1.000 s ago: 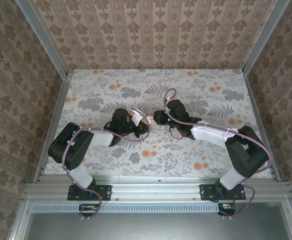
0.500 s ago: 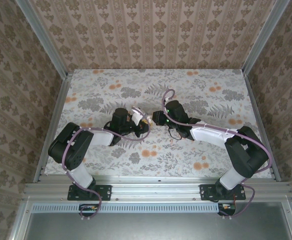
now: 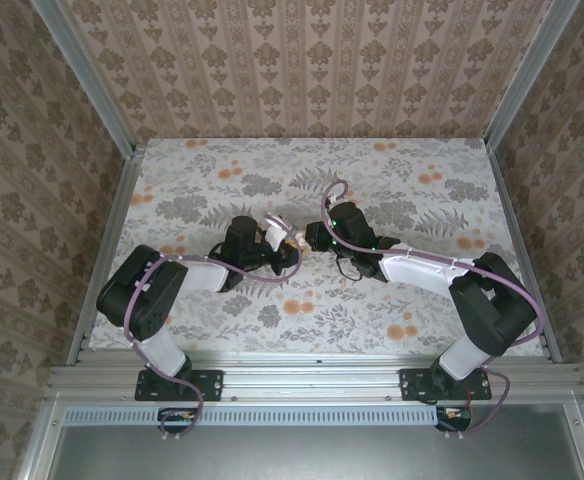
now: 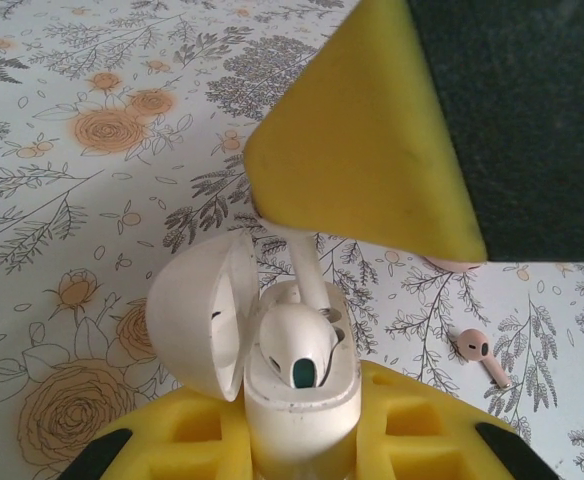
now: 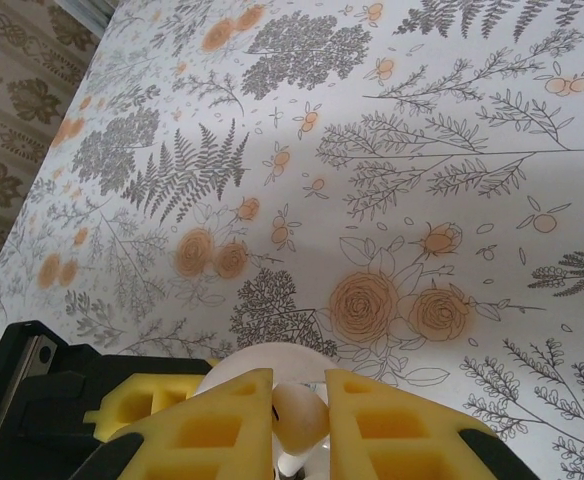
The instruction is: Insert the wireless bluetooth earbuds into the charging case
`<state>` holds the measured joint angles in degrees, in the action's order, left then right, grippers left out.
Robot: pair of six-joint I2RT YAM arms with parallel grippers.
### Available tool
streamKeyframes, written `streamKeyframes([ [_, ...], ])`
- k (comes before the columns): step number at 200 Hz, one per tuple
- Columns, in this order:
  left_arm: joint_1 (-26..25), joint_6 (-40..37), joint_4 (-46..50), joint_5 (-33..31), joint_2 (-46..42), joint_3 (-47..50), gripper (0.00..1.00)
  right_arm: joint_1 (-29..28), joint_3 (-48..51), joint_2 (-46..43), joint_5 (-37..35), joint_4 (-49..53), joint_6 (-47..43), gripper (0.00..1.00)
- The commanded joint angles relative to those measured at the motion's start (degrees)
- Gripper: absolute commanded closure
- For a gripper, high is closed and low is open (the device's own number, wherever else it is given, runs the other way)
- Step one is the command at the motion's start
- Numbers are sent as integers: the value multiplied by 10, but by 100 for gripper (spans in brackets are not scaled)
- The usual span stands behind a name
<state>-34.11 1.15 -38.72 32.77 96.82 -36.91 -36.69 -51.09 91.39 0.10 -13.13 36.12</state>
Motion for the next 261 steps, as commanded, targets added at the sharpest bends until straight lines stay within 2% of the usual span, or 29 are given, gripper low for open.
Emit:
streamKeyframes([
  [1,-4,5,-7,13,-8,-18,93,-7,-2,2,-11,-1,-10,83],
  [86,0,44,-34,-1,-5,-19,93,-15,23,-21,-21,-4,-41,83],
  [175,0,33,-31,4,-12,-19,93,-21,49,-38,15,-61,-61,79],
  [261,0,23,-27,8,-21,-16,92,-21,46,-31,38,-71,-56,77],
])
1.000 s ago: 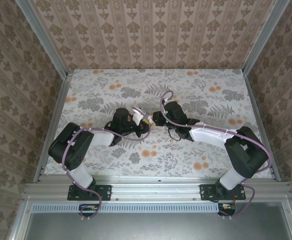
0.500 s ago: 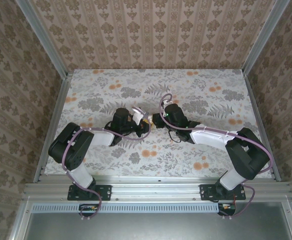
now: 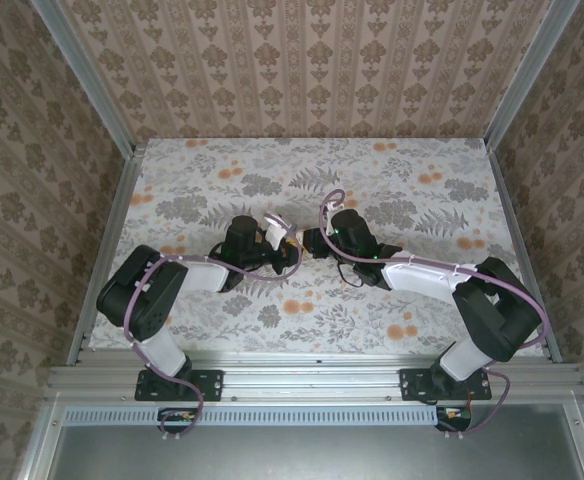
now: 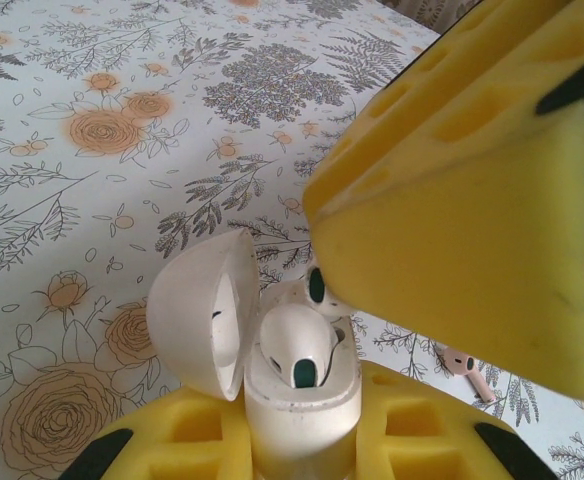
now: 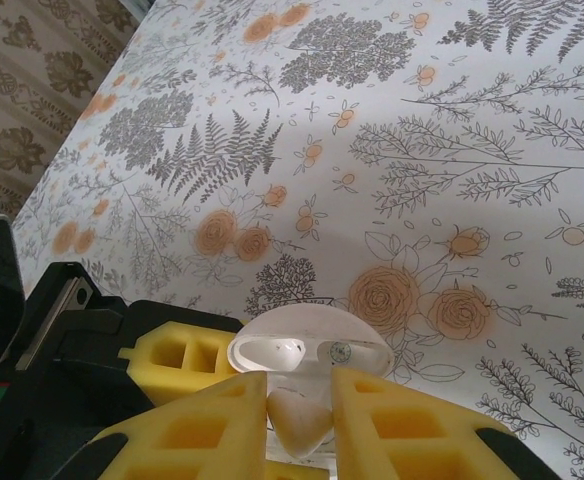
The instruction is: Insert the wireless bluetooth earbuds into the charging case
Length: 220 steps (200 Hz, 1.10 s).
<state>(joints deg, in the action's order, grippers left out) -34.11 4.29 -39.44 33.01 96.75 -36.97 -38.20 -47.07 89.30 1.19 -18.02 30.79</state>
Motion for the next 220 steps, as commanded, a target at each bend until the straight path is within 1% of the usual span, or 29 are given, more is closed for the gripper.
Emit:
streamKeyframes([
  [1,1,-9,-19,6,-21,-15,93,-6,6,-10,27,-21,-3,77],
  [41,0,-15,-15,11,-29,-14,92,-6,5,-15,13,-4,-6,77],
  [86,-1,-19,-14,14,-35,-12,92,5,7,-20,8,0,11,78],
  [180,-2,-33,-15,26,-48,-6,92,30,19,-34,51,-29,40,76],
  [220,-5,-57,-14,25,-56,-2,92,47,32,-36,96,-64,54,75],
])
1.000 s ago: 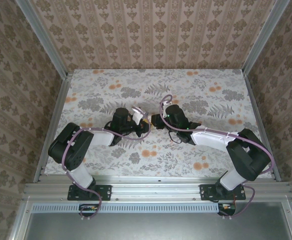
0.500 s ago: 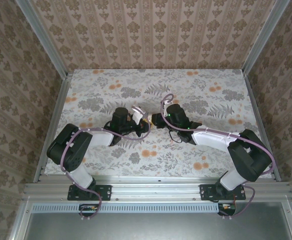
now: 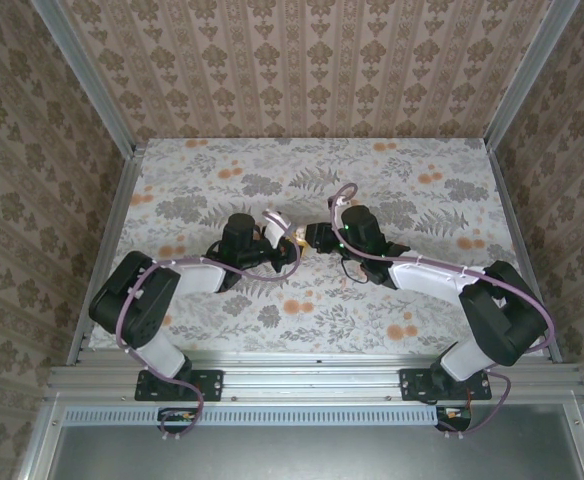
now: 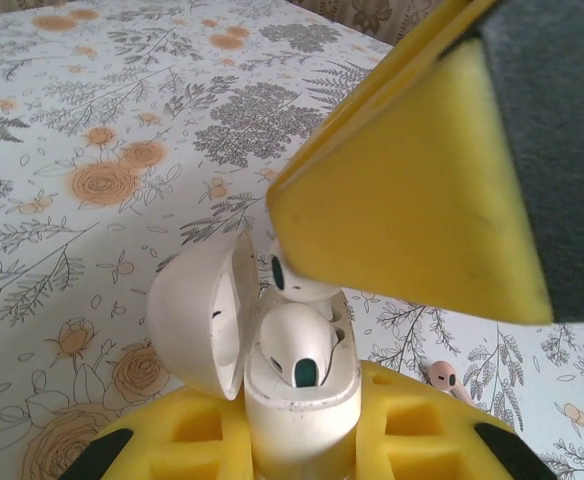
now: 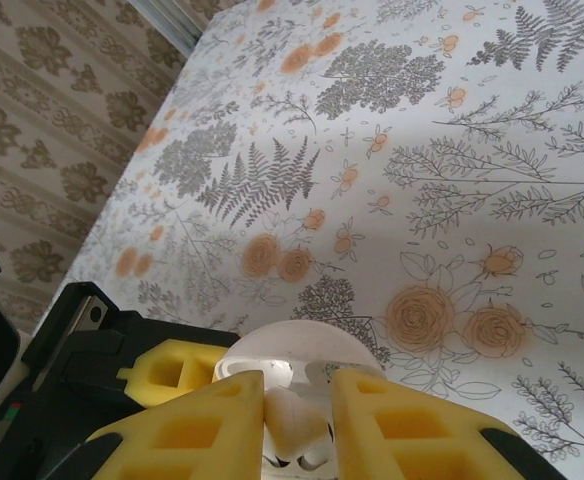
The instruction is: Insert the wireless bluetooth earbuds into the charging case
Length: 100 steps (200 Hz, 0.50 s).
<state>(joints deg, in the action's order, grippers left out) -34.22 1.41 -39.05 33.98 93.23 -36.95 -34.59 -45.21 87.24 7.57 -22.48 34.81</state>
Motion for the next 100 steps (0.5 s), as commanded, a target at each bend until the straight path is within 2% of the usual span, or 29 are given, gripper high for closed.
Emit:
streamKeyframes([
  [1,-4,-28,-18,15,-22,-2,92,11,14,-15,33,-20,13,75],
  [100,-8,-51,-18,11,-34,5,92,30,33,-23,115,-60,3,75],
])
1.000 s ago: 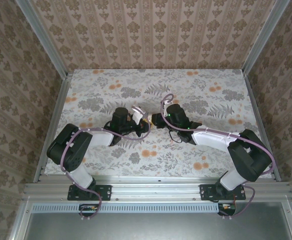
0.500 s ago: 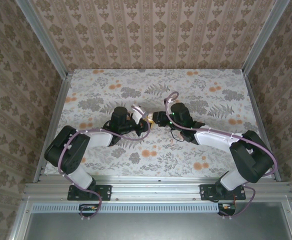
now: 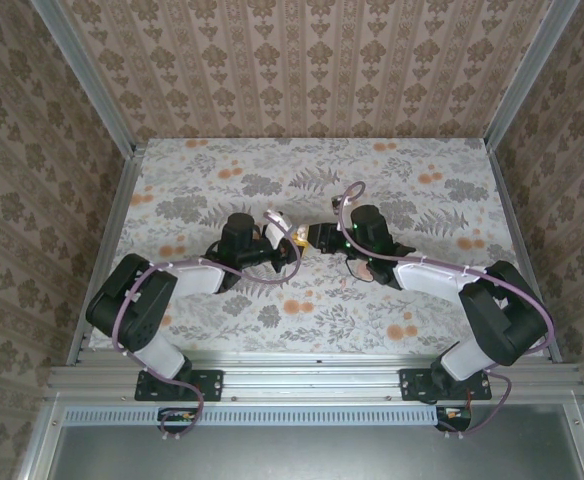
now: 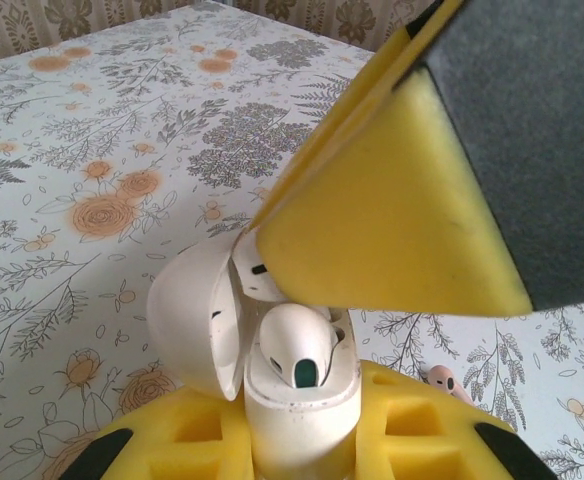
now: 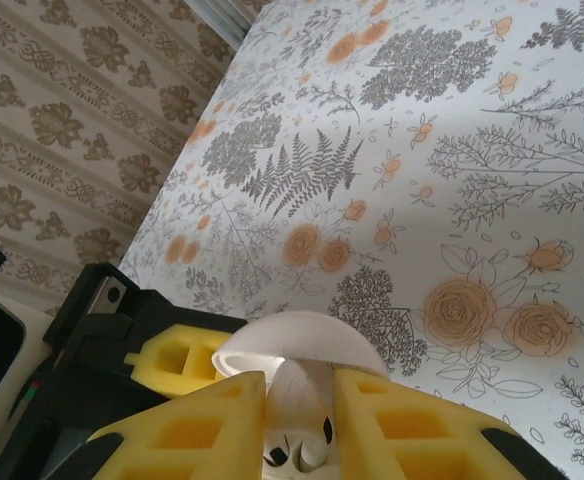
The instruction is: Insert the wireless bluetooth earbuds into the charging case
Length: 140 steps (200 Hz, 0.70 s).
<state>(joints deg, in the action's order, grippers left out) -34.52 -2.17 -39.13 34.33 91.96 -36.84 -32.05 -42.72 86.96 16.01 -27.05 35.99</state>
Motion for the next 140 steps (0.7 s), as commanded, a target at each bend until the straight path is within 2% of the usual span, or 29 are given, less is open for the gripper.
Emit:
streamKeyframes([
  [1,-5,-15,-17,7,-21,4,92,5,8,-20,31,-14,-9,75],
  [50,-5,-22,-16,10,-23,4,92,19,10,-33,45,-3,-12,73],
  [140,-8,-37,-3,7,-33,2,92,26,8,-52,68,-15,0,63],
])
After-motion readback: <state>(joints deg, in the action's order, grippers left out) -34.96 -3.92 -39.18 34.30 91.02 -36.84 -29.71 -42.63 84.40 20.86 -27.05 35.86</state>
